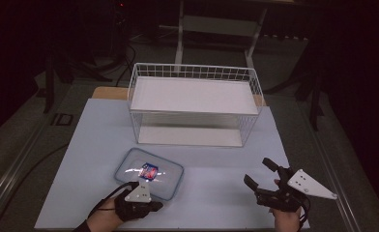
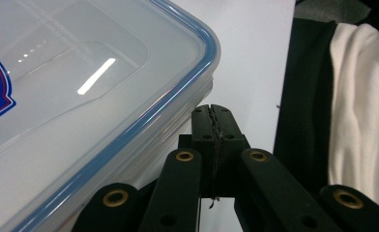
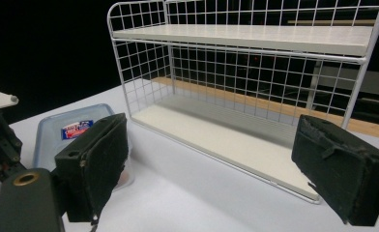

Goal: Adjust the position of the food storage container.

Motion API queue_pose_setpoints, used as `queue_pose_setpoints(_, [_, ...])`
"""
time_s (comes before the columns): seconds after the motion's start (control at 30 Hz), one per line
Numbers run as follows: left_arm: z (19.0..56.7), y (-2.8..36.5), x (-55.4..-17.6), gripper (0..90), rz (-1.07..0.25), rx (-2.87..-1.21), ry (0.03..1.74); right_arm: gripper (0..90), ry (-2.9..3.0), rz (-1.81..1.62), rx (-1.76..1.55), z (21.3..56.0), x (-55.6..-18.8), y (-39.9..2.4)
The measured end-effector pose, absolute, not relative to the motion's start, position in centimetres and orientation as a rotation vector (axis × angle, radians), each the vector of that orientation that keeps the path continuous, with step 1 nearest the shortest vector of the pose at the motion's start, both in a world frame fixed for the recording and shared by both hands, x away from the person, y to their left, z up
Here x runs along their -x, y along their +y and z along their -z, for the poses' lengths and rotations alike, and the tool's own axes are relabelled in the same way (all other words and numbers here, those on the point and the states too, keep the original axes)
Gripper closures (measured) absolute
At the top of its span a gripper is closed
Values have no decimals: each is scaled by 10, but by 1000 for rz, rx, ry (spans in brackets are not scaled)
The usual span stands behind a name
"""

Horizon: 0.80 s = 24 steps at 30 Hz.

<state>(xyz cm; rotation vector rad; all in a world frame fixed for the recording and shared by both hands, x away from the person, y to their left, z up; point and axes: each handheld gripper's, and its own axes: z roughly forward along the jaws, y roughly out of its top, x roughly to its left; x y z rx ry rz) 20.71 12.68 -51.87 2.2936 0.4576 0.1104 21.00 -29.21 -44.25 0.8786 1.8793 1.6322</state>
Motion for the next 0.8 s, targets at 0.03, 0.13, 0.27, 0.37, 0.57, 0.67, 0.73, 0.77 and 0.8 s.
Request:
queue_pose_setpoints(0.03, [519,126,-208,897,-115,-2292,459,125,1883,-1633,-879,443,-210,-292])
queue_pose_setpoints(0.13, [518,122,-212,897,-115,-2287,467,126,1881,-1637,-878,442,-210,-292])
queue_pose_setpoints(0.27, [517,117,-216,897,-122,-2285,473,126,1881,-1639,-880,442,-210,-292])
queue_pose_setpoints(0.37, [517,111,-222,897,-119,-2275,491,126,1890,-1640,-883,443,-211,-292])
queue_pose_setpoints(0.57, [517,107,-230,897,-110,-2261,508,128,1891,-1644,-876,443,-211,-292])
queue_pose_setpoints(0.67, [516,104,-234,897,-117,-2256,527,128,1894,-1642,-877,443,-211,-292])
queue_pose_setpoints(0.73, [516,102,-237,897,-130,-2260,535,128,1896,-1641,-877,443,-211,-292])
queue_pose_setpoints(0.77, [516,100,-238,897,-130,-2255,544,128,1896,-1641,-877,443,-211,-292])
queue_pose_setpoints(0.8, [515,99,-239,897,-132,-2250,549,128,1896,-1641,-877,443,-211,-292])
